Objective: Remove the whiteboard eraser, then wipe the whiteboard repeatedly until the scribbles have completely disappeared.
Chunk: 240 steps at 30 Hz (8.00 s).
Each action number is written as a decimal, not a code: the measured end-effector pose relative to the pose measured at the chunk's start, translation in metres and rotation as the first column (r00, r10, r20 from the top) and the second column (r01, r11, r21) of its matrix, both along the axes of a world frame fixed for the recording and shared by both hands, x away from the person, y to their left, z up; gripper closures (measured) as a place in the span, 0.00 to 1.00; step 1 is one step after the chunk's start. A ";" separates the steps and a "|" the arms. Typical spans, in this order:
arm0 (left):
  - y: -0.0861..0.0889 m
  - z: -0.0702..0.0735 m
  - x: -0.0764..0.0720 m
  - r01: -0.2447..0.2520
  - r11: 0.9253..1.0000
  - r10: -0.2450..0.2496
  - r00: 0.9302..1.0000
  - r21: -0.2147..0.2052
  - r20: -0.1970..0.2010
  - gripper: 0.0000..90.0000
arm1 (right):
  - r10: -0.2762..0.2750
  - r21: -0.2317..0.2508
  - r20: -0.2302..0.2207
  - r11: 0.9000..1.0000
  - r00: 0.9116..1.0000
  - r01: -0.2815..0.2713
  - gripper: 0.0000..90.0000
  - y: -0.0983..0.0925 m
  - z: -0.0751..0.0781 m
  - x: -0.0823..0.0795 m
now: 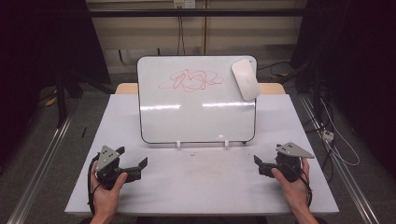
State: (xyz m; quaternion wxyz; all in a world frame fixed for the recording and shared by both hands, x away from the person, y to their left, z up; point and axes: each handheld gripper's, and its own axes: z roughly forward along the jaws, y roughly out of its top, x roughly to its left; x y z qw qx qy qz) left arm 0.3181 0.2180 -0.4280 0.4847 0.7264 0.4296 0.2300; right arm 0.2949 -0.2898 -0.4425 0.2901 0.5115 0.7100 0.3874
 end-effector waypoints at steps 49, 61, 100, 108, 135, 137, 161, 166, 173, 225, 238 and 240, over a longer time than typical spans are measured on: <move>-0.004 -0.004 0.005 -0.009 0.999 0.010 0.999 0.032 -0.040 0.06 | -0.015 0.000 0.124 1.000 0.992 0.016 0.03 0.012 0.049 0.063; 0.003 -0.004 0.005 -0.009 1.000 0.010 0.999 0.028 -0.031 0.06 | -0.038 0.000 0.192 0.999 0.981 0.039 0.03 0.021 0.093 0.101; 0.005 -0.003 0.001 -0.014 0.999 0.015 0.999 0.038 -0.031 0.06 | -0.013 -0.193 0.194 0.980 0.981 0.052 0.18 0.057 0.133 0.173; 0.006 -0.004 0.001 -0.002 0.999 0.004 0.999 0.039 -0.036 0.06 | -0.020 -0.251 0.169 0.966 0.985 0.063 0.25 0.067 0.132 0.183; 0.005 -0.004 0.002 -0.003 0.999 0.005 0.999 0.047 -0.040 0.06 | -0.039 -0.217 0.120 0.974 0.992 0.064 0.35 0.064 0.132 0.185; 0.005 -0.004 0.002 -0.002 0.999 0.005 0.999 0.049 -0.043 0.06 | -0.035 -0.209 0.116 0.976 0.993 0.059 0.35 0.063 0.133 0.185; 0.007 -0.007 0.002 -0.004 0.999 0.007 0.998 0.046 -0.057 0.06 | 0.019 -0.075 0.144 0.997 0.989 -0.009 0.35 0.047 0.136 0.166; 0.008 -0.008 0.005 -0.007 1.000 0.009 0.998 0.029 -0.070 0.06 | 0.037 -0.068 0.165 0.997 0.986 -0.026 0.35 0.047 0.135 0.157; 0.009 -0.006 0.003 -0.015 0.999 0.018 0.998 0.041 -0.057 0.06 | 0.059 -0.071 0.193 0.996 0.979 -0.046 0.35 0.052 0.133 0.145; 0.009 -0.005 0.000 -0.005 0.999 0.007 0.998 0.040 -0.057 0.06 | 0.229 -0.243 0.245 0.955 0.942 -0.169 0.35 0.158 0.125 0.153; 0.009 -0.006 0.000 -0.007 0.999 0.009 0.998 0.042 -0.058 0.06 | 0.198 -0.239 0.246 0.961 0.949 -0.139 0.35 0.161 0.121 0.171; 0.009 -0.006 0.000 -0.007 0.999 0.009 0.998 0.042 -0.058 0.06 | 0.201 -0.232 0.244 0.962 0.949 -0.144 0.35 0.162 0.121 0.171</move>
